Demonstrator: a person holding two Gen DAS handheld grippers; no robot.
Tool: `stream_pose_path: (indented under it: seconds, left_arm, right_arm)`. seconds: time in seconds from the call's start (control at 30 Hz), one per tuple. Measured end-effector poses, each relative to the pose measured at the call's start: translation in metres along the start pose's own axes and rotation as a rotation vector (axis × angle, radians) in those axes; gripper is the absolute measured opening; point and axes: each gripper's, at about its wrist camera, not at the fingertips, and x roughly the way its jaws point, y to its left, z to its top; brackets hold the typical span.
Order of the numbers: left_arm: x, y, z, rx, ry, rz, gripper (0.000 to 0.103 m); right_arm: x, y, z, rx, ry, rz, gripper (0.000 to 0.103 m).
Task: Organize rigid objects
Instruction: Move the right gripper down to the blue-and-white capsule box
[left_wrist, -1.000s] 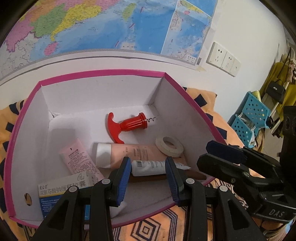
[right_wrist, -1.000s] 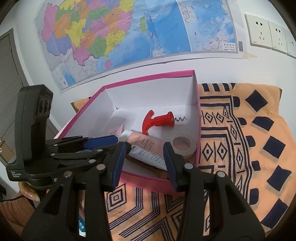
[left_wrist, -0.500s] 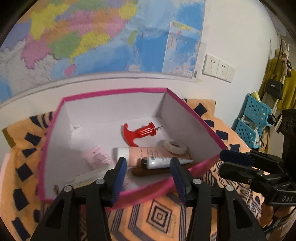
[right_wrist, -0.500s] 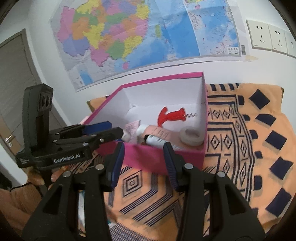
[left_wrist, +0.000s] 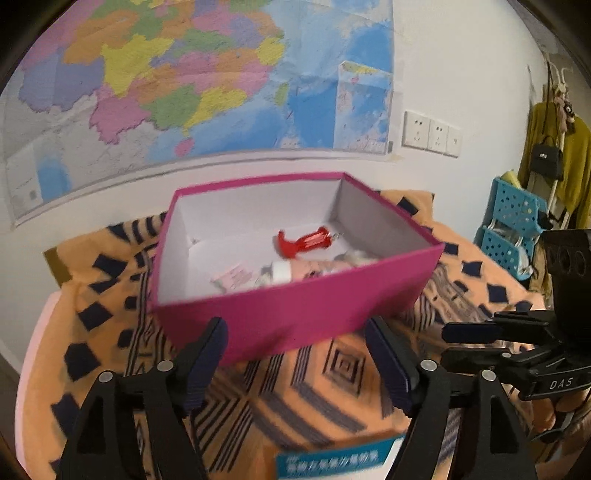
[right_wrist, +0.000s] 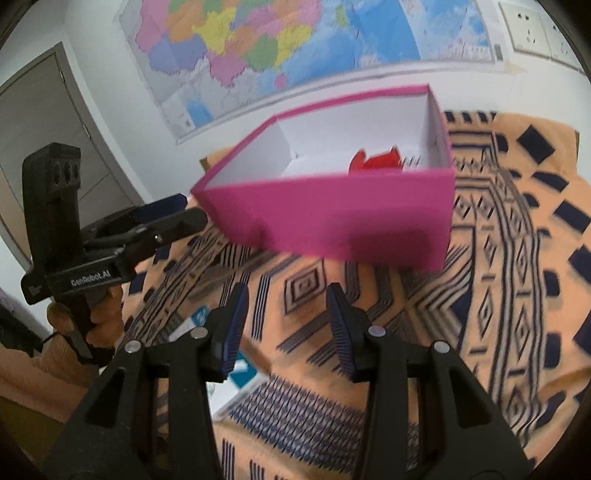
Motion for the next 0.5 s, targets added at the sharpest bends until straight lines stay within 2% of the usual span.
stream_pose_path:
  seconds: [0.23,0.5]
  left_arm:
    - [-0.002,0.019,-0.034,-0.063,0.068,0.050,0.081]
    - [-0.002,0.026,-0.071,-0.109,0.154,0.039,0.080]
  right_arm:
    - [0.013,0.001,-0.023,0.031,0.073,0.029,0.046]
    - [0.026,0.003,-0.047,0.065,0.151,0.052,0.046]
